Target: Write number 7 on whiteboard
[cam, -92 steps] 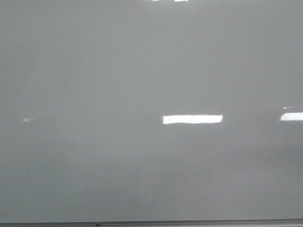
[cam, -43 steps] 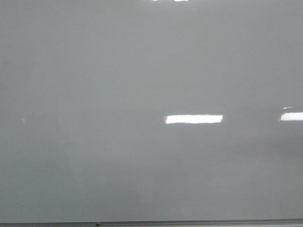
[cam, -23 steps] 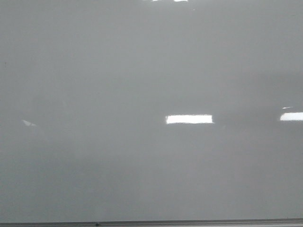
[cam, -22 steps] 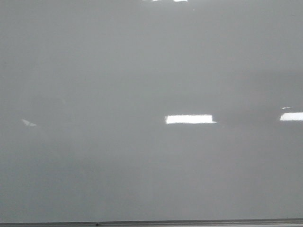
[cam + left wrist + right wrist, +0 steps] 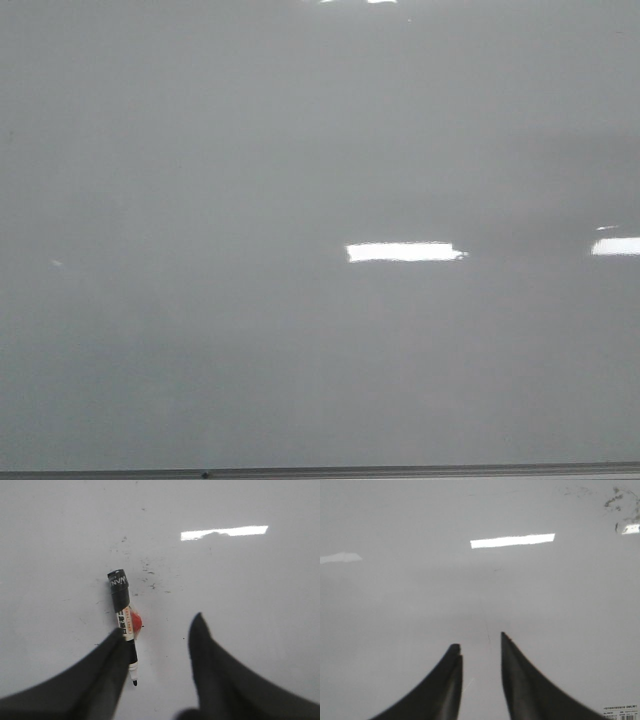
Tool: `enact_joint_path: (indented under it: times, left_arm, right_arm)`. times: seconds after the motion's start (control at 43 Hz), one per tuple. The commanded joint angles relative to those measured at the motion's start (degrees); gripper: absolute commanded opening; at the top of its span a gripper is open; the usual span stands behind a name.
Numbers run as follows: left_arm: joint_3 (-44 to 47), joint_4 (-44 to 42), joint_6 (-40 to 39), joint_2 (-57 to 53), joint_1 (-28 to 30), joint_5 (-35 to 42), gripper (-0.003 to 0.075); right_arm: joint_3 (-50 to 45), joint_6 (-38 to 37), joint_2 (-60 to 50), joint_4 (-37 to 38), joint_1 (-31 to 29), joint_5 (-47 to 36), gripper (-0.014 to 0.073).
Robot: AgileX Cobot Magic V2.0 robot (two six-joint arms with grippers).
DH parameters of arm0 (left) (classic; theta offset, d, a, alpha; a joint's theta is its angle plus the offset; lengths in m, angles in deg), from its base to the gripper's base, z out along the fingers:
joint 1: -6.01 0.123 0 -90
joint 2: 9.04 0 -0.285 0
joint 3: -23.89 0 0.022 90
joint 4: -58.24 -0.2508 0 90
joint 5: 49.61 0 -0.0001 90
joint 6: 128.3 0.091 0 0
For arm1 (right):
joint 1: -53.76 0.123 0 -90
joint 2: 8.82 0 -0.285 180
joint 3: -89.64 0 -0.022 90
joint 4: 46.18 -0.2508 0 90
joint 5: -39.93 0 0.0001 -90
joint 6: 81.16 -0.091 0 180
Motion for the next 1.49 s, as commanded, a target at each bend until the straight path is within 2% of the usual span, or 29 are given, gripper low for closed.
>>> enact_joint_path:
  times: [0.0, 0.093, 0.233, 0.372, 0.512, 0.628, 0.744, 0.907, 1.116, 1.256, 1.465]
  left_arm:
    - [-2.2, 0.7, -0.4, 0.5, -0.1, 6.3, 0.0587]
    - [-2.1, 0.7, -0.4, 0.6, -0.1, 10.3, 0.0643]
    - [-2.2, 0.8, -0.4, 1.9, -0.1, 14.2, 0.0608]
    - [-4.1, 0.8, -0.4, 8.7, -0.1, 8.5, 0.0576]
    - [-10.0, 4.0, -0.5, 19.9, 1.0, -1.3, 0.0576]
    - [-15.9, 5.0, -0.5, 32.3, 4.4, -7.4, 0.0575]
    - [-20.0, 5.0, -0.5, 41.6, 8.3, -8.7, 0.0575]
    - [-22.6, 5.0, -0.5, 50.4, 9.4, -5.8, 0.0575]
    - [-22.7, 4.7, -0.1, 55.9, 6.2, 4.8, 0.0572]
    - [-22.7, 4.6, -0.1, 57.5, 5.7, 9.6, 0.0532]
    - [-22.7, 4.6, -0.1, 57.5, 5.7, 10.8, 0.0462]
  right_arm:
    - [2.2, 0.2, 0.8, 0.4, -0.2, -4.2, 0.0499]
    - [2.2, 0.2, 0.8, 0.4, -0.2, -4.0, 0.057]
    - [2.2, 0.2, 0.8, 0.4, -0.2, -4.0, 0.0572]
    - [2.2, 0.2, 0.8, 0.4, -0.2, -4.0, 0.0572]
    - [2.2, 0.2, 0.8, 0.4, -0.2, -4.0, 0.0572]
    - [2.2, 0.2, 0.8, 0.4, -0.2, -3.9, 0.0572]
    - [2.2, 0.2, 0.8, 0.4, -0.2, -3.8, 0.0572]
    - [2.2, 0.2, 0.8, 0.4, -0.2, -3.7, 0.0572]
    - [2.2, 0.2, 0.8, 0.4, -0.2, -3.6, 0.0572]
    - [2.2, 0.2, 0.8, 0.4, -0.2, -3.6, 0.0572]
    - [2.2, 0.2, 0.8, 0.4, -0.2, -3.0, 0.0572]
